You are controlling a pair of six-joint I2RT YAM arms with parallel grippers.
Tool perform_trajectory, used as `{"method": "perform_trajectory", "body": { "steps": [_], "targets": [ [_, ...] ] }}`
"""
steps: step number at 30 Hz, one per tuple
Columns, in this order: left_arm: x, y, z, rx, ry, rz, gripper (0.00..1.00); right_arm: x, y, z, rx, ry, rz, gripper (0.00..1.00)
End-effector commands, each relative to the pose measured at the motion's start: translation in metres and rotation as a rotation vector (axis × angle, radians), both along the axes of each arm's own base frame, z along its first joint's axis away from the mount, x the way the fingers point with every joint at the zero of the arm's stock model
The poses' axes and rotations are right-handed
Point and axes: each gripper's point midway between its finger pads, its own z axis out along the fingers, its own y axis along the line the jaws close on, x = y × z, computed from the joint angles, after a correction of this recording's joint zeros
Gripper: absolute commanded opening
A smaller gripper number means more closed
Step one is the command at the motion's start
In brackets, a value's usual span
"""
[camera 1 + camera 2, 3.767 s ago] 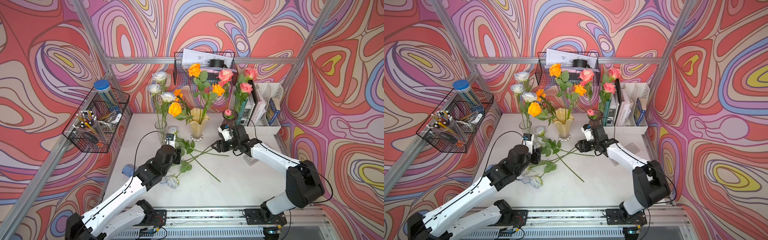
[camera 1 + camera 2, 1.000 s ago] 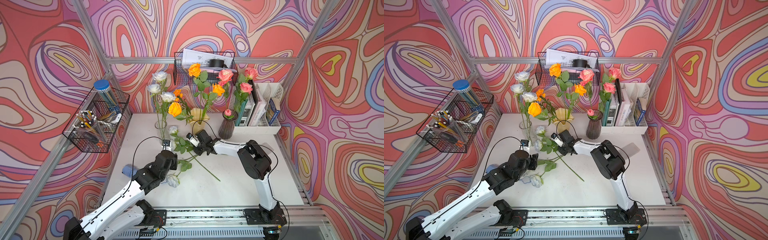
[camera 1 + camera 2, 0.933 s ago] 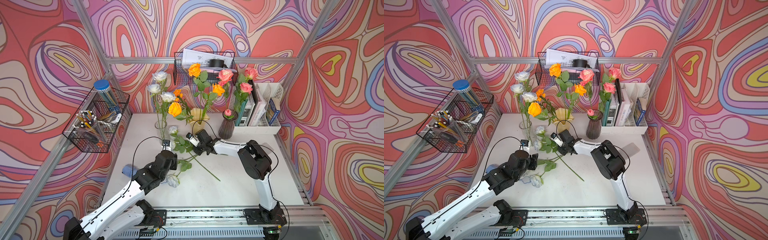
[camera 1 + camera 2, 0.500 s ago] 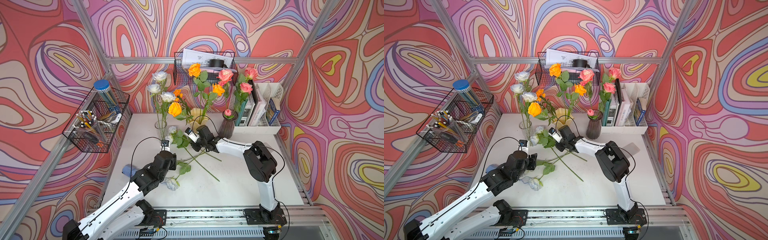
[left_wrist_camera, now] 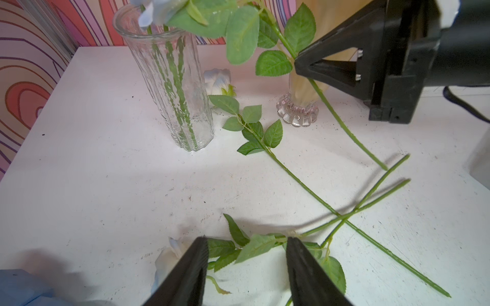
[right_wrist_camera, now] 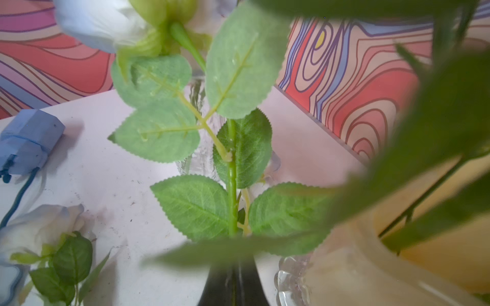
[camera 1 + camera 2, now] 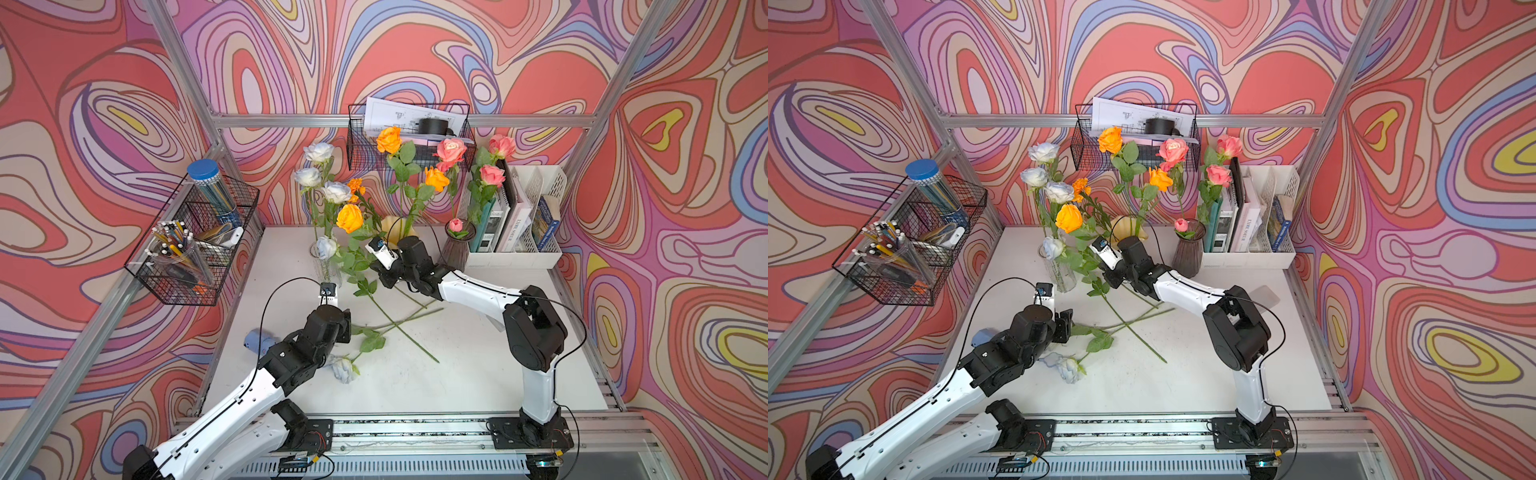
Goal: Arrange the flowers in different vases according to their colors
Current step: Pick up the flower at the center of the board, then insert the flower into the vase.
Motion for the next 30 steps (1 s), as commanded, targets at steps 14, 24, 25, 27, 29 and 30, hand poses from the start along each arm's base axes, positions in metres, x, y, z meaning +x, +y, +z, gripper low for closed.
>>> {"method": "perform_trajectory", "body": {
  "steps": [14,24,25,27,29,30],
  "targets": [
    [-0.015,0.009,0.005,-0.059,-0.038,-0.002,0.53,-0.046,0.034,0.071,0.155,-0.006,0.149,0.01],
    [-0.025,0.011,0.01,-0.123,-0.069,-0.02,0.53,-0.093,0.045,0.062,0.194,0.076,0.214,0.01],
    [-0.027,0.011,0.011,-0.131,-0.074,-0.023,0.52,-0.099,0.048,0.062,0.205,0.083,0.223,0.01],
    [-0.031,0.014,0.011,-0.15,-0.081,-0.018,0.51,-0.109,0.052,0.063,0.225,0.096,0.233,0.01],
    [-0.036,0.015,0.01,-0.177,-0.091,-0.028,0.5,-0.12,0.059,0.065,0.238,0.106,0.251,0.01],
    [-0.038,0.016,0.014,-0.196,-0.106,-0.029,0.5,-0.124,0.063,0.067,0.242,0.107,0.258,0.01]
  ]
}}
